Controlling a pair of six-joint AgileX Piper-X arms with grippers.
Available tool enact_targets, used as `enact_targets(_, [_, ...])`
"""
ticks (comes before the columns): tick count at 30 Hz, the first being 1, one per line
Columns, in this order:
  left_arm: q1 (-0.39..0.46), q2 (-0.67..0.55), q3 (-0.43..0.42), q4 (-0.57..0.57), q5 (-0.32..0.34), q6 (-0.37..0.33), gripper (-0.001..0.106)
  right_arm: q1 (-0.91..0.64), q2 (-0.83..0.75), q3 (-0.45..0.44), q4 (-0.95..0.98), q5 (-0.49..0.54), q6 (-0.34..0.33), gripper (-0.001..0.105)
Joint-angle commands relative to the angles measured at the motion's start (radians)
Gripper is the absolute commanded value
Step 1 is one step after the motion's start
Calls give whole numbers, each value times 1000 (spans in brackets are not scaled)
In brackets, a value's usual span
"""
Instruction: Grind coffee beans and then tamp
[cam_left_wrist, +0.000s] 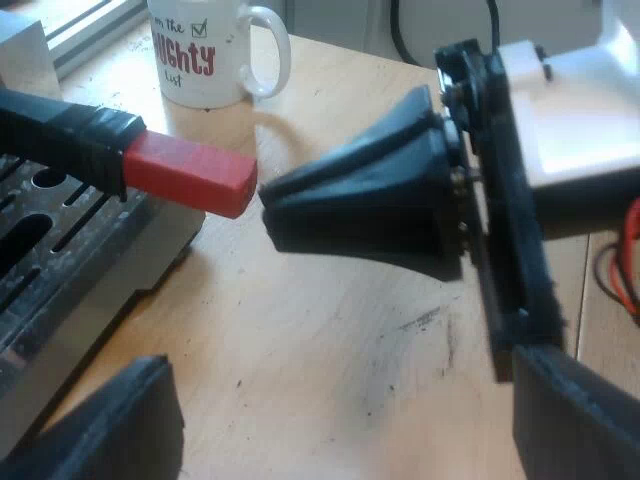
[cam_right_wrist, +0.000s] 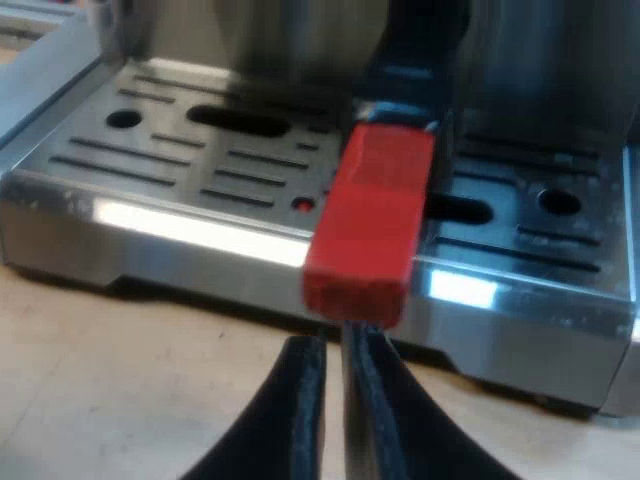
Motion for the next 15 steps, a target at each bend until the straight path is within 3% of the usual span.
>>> enact_targets(1, [1, -5, -3, 0, 9, 3, 71, -24, 3, -2, -12, -21, -13, 8])
enact_targets(9, [1, -5, -3, 0, 9, 3, 71, -45, 3, -2, -38, -32, -19, 8])
enact_targets(15, [1, -5, -3, 5, 9, 3, 71, -68, 3, -2, -83, 29, -28, 8])
